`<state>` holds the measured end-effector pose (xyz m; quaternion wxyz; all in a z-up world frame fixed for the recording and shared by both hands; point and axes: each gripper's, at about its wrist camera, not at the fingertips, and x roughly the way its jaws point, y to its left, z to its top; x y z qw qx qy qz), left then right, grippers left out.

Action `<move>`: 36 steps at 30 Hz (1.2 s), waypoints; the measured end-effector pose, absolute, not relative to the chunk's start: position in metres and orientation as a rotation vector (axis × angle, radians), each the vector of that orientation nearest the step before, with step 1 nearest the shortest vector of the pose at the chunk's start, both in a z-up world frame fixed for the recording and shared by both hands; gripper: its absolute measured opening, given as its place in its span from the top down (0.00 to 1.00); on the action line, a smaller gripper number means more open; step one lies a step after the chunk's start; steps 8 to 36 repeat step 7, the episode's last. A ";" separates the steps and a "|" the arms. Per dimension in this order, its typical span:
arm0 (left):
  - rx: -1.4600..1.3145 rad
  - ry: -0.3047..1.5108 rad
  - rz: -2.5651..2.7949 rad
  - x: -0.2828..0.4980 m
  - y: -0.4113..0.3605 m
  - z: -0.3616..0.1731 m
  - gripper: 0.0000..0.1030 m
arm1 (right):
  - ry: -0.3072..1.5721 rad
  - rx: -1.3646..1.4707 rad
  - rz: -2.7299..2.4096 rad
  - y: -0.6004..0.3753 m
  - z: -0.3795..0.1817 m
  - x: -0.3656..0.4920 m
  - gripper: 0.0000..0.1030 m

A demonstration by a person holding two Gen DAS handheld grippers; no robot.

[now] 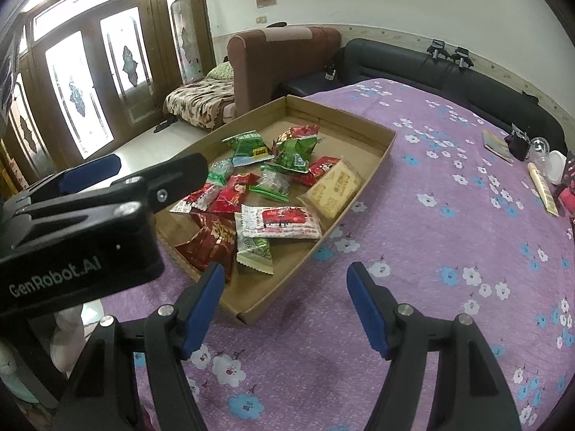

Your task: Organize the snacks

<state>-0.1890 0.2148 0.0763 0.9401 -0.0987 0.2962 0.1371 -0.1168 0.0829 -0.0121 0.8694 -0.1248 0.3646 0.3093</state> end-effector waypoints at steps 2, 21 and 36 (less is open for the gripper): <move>-0.201 0.602 0.284 -0.189 0.215 0.077 0.01 | 0.760 -0.267 0.653 0.085 -0.012 -0.118 0.32; -0.185 0.598 0.272 -0.187 0.208 0.084 0.01 | 0.744 -0.253 0.655 0.081 -0.005 -0.119 0.32; -0.185 0.598 0.272 -0.187 0.208 0.084 0.01 | 0.744 -0.253 0.655 0.081 -0.005 -0.119 0.32</move>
